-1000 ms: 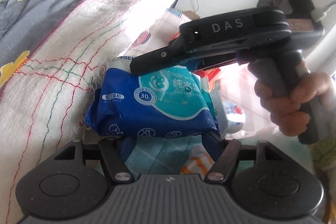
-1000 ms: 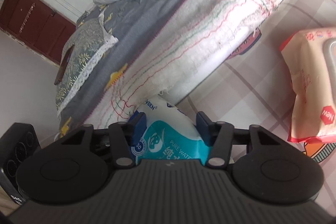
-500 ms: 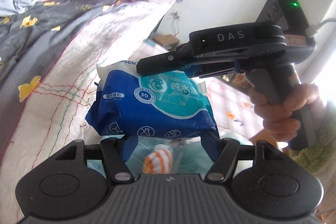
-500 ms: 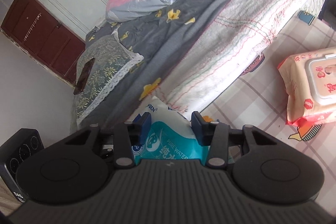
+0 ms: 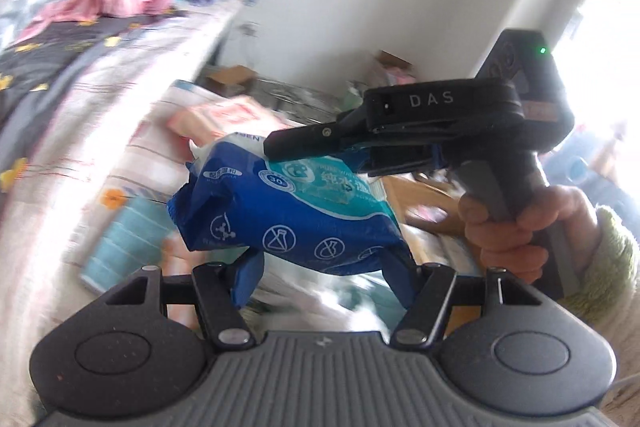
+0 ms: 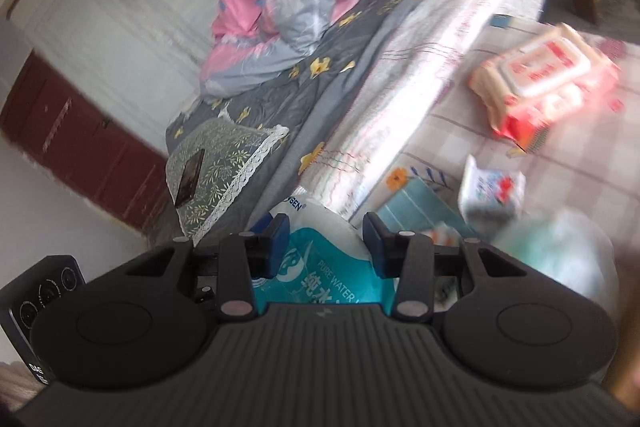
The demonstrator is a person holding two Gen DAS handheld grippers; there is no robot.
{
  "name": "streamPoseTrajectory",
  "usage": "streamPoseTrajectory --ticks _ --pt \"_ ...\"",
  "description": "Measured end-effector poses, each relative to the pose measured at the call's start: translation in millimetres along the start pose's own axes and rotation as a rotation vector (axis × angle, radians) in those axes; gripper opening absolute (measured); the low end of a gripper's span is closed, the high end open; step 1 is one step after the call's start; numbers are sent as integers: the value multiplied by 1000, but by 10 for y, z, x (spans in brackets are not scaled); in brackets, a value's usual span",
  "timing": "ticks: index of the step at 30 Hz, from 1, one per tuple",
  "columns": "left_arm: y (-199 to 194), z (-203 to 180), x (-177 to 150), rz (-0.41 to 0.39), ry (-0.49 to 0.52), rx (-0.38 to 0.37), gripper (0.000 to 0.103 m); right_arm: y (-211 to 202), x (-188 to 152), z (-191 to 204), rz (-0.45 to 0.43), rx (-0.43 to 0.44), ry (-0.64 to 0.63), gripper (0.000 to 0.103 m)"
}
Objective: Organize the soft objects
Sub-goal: 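Lift the wet-wipe pack with the right gripper and carry it to the box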
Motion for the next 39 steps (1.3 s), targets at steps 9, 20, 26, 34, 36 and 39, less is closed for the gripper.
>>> streamPoseTrajectory --ticks 9,20,26,34,36,39 --pt "773 -939 -329 135 103 -190 66 -1106 -853 -1160 -133 -138 296 40" --pt "1693 -1140 -688 266 278 -75 67 -1584 -1915 -2608 -205 -433 606 43" --pt "1376 -963 -446 173 242 -63 74 -1341 -2142 -2722 -120 -529 510 50" --pt "823 -648 -301 99 256 17 79 -1136 -2297 -2657 130 -654 296 83" --pt "720 -557 -353 106 243 21 79 -1052 -2386 -2626 224 -647 270 86" --pt "611 -452 -443 117 219 23 79 -950 -2570 -2637 365 -601 291 91"
Point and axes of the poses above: each gripper's, at about its wrist camera, not at the fingertips, and y roughly the way its jaws point, z to its left, x to its top, the point moved 9 cm from there along y, roughly the way its jaws point, and after that the axes turned 15 degrees about -x, right-handed, at the moved point
